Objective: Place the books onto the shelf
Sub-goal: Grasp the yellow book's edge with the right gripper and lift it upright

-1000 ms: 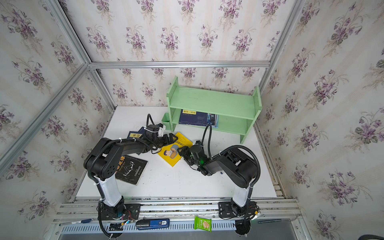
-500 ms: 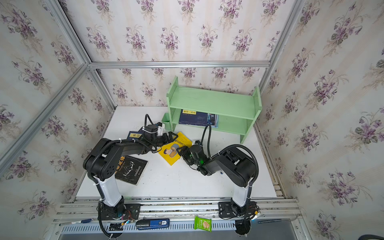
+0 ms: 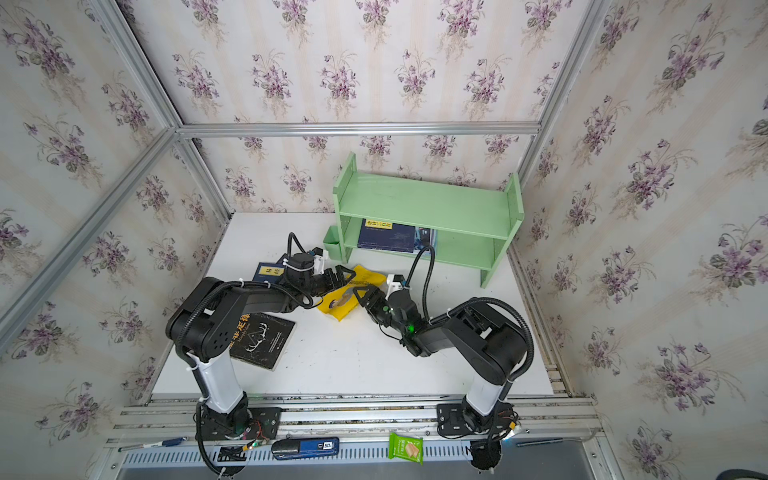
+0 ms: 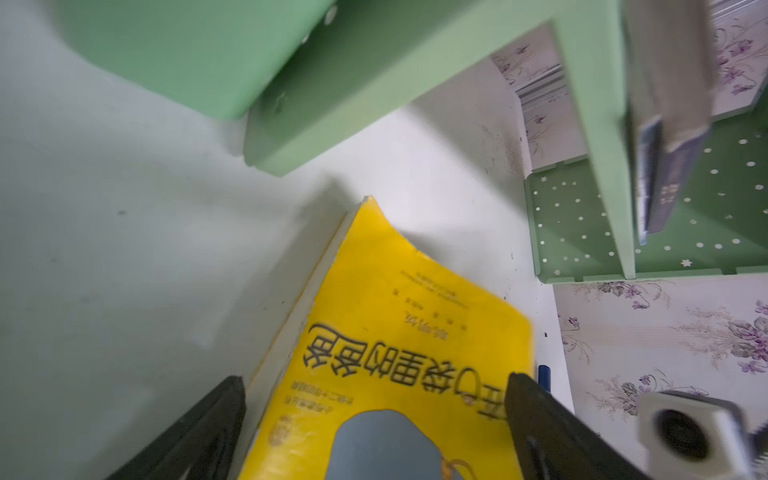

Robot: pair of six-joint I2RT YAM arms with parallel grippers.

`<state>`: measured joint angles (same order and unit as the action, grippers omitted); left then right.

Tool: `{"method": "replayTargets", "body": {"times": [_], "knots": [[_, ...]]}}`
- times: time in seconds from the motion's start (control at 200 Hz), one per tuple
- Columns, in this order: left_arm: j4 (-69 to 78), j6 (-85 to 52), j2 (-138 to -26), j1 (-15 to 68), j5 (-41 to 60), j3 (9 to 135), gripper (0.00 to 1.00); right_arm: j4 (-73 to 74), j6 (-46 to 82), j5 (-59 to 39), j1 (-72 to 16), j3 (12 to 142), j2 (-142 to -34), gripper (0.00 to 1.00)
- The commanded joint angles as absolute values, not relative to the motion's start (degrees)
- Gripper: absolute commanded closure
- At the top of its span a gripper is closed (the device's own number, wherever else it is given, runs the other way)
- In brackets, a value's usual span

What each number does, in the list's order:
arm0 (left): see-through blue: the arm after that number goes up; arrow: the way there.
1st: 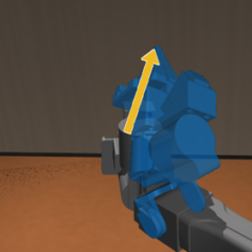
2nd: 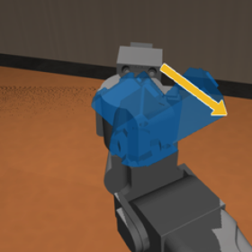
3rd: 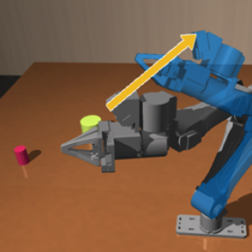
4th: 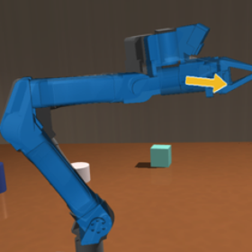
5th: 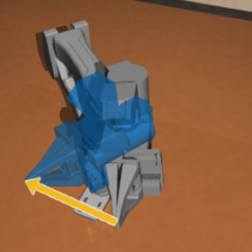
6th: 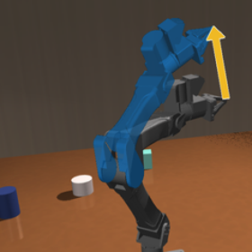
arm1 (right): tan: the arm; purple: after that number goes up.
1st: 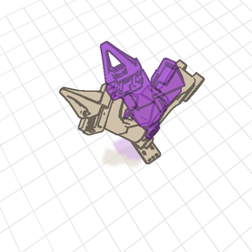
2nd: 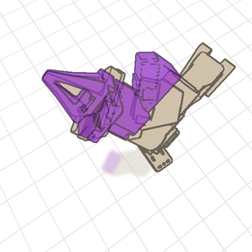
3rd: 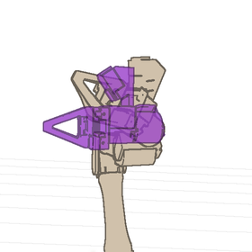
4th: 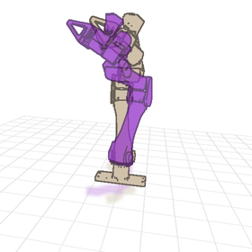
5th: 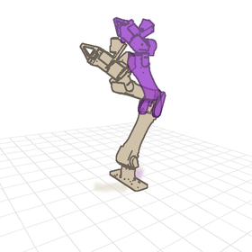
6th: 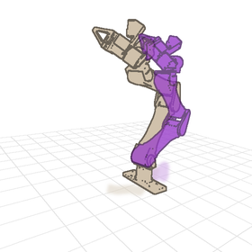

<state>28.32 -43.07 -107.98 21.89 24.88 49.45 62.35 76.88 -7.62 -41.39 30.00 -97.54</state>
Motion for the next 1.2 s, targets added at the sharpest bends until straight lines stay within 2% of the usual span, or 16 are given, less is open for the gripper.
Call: {"method": "replayTargets", "body": {"times": [0.0,0.27,0.615,0.665,0.79,0.87,1.099,1.194], "knots": [[23.12,-47.21,-108.52,22.76,34.33,49.04,0.01,68.29,75.56,-9.1,-41.57,31.48,-97.48,0.25],[23.2,-47.55,-107.98,22.76,34.38,48.8,0.01,65.84,78.59,-9.08,-41.57,33.39,-102.3,0.27],[23.8,-47.41,-108.69,22.76,34.95,48.74,0.01,47.51,74.07,-5.98,-41.28,33.83,-94.94,0.29],[24.13,-47.63,-108.96,22.76,35.2,48.78,0.01,44.57,73.37,-6.31,-40.91,34.2,-94.2,0.34],[24.35,-47.46,-108.98,22.76,35.3,48.94,0.01,40.29,72.88,-6.6,-40.17,34.7,-93.04,0.53],[24.34,-47.16,-108.8,22.78,35.69,49.04,0.01,39.15,73.13,-5.87,-40.06,34.28,-92.56,0.61],[23.91,-46.8,-105.8,22.51,35.56,48.57,0.01,35.98,72.47,-5.03,-40.03,33.73,-90.2,0.74],[23.91,-46.37,-102.86,21.89,36.02,47.62,0.01,32.47,70.76,-4.34,-39.99,33.82,-87.07,0.75]]}}
